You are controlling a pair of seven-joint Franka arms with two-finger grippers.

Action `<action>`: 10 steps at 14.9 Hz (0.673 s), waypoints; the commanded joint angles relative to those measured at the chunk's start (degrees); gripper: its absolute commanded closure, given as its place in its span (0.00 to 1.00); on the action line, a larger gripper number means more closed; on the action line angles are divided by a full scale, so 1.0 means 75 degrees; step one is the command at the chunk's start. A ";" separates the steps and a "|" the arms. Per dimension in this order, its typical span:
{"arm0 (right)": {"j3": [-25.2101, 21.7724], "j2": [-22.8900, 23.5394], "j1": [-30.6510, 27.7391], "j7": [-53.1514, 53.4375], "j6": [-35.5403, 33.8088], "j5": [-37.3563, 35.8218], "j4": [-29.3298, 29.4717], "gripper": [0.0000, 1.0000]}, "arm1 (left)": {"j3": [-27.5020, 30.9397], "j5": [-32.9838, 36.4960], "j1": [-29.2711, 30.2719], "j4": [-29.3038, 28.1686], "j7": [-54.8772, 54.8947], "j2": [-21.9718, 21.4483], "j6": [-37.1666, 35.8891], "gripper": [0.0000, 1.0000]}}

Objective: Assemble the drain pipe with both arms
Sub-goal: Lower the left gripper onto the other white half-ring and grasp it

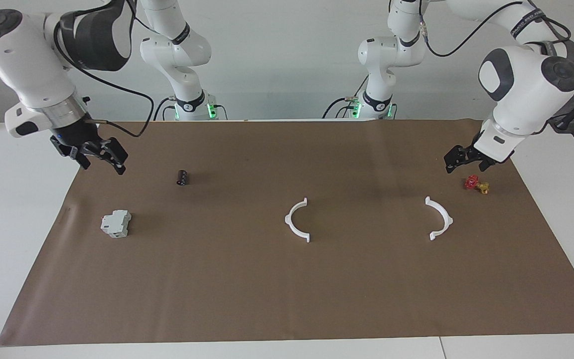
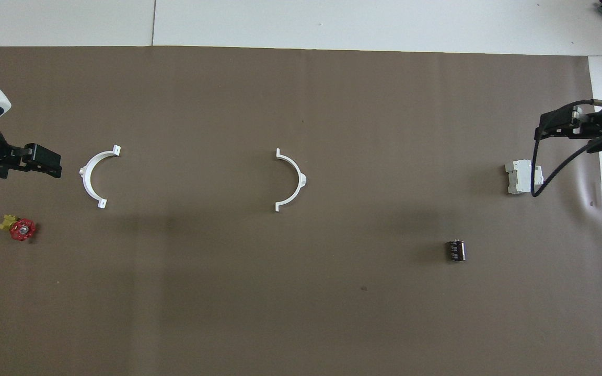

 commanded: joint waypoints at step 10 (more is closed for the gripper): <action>0.0190 -0.0572 -0.0358 -0.1136 -0.1129 -0.0040 -0.0022 0.00 | -0.0056 0.0147 0.0376 -0.1766 -0.0098 0.0512 0.3703 0.00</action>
